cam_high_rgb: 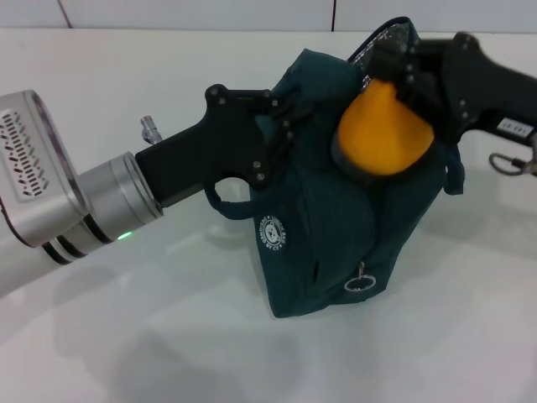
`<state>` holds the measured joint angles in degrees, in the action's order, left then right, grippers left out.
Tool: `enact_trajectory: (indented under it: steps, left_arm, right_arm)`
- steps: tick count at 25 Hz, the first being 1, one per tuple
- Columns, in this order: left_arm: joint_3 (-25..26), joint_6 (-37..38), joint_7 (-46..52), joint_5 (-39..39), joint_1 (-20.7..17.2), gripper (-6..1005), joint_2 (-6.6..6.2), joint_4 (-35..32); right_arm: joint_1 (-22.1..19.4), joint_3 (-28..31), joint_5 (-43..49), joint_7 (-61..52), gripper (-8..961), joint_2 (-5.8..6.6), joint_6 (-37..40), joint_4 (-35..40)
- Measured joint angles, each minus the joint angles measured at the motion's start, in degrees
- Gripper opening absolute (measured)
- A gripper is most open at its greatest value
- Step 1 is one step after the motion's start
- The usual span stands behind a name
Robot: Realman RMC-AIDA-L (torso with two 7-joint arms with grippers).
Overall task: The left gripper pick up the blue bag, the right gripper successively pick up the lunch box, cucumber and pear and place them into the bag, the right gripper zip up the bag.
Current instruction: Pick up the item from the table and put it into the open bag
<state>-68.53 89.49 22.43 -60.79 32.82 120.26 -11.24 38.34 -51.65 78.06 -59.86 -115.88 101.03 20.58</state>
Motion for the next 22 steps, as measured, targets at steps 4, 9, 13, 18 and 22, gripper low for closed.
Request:
enact_trajectory:
  steps: [4, 9, 13, 18, 22]
  left_arm:
    - [-0.17, -0.02, 0.21, 0.02, 0.13, 137, 0.08, -0.15]
    - [-0.2, -0.02, 0.3, 0.06, 0.2, 138, 0.17, 0.04]
    - [-0.2, -0.02, 0.38, 0.07, 0.19, 139, 0.24, 0.21]
    - [-0.2, -0.02, 0.47, 0.08, 0.08, 139, 0.36, 0.25]
    - [-0.2, 0.0, 0.94, 0.08, 0.05, 140, 0.46, 0.31]
  right_arm:
    - [-0.25, -4.13, -0.12, 0.21, 32, -0.16, -2.34, -0.58]
    - [-0.81, -7.03, -0.02, 0.31, 42, -0.3, -3.89, -2.03]
    - [-1.89, -8.17, 0.14, 0.39, 65, -0.17, -4.5, -2.75]
    - [-3.28, -10.89, -0.76, 1.88, 93, -0.24, -6.51, -3.99]
    - [-2.88, -11.45, -2.49, 2.96, 116, -0.27, -6.49, -6.56]
